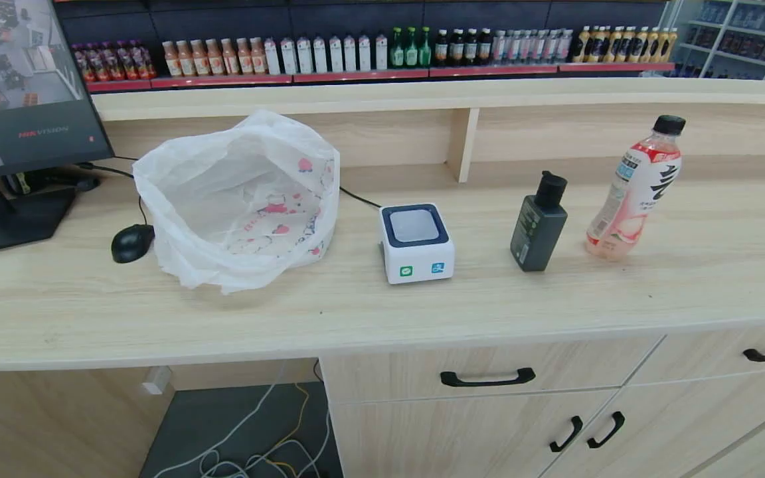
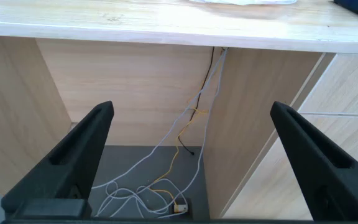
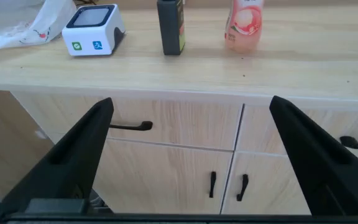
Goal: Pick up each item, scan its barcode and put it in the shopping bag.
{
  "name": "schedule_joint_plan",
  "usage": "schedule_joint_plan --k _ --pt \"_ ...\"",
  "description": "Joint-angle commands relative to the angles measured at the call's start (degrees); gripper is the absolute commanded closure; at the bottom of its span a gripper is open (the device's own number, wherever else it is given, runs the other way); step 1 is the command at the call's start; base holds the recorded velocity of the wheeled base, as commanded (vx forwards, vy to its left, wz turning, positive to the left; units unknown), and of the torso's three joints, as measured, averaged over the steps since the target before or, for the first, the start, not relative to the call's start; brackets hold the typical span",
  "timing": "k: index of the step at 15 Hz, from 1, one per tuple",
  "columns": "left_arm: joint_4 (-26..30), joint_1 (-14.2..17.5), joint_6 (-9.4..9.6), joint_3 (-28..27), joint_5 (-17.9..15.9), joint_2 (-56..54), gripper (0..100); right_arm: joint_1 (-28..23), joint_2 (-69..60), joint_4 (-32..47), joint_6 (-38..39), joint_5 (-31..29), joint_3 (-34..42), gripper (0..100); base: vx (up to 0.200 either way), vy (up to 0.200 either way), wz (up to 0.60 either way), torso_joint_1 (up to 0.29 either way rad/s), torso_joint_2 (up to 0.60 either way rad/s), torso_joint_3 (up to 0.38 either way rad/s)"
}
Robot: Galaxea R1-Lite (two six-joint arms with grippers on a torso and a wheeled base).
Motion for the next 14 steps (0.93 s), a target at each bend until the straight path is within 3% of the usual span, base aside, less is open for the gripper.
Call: schedule_joint_plan --k 1,8,14 --pt "0.00 0.02 -0.04 0.00 0.00 -0.02 0 2.02 11.50 -5.13 -0.45 0.04 -0.01 0 0.000 0.000 0.00 0.000 0.00 0.000" --pt "0.00 0.02 -0.04 0.00 0.00 -0.02 0 6.15 31.45 -22.00 -2.47 0.04 -3.79 0 0.000 0.000 0.00 0.000 0.00 0.000" --pt "0.00 0.02 -0.04 0.00 0.00 -0.02 0 7.38 41.91 -25.96 -2.20 0.04 -9.85 0 0.000 0.000 0.00 0.000 0.00 0.000"
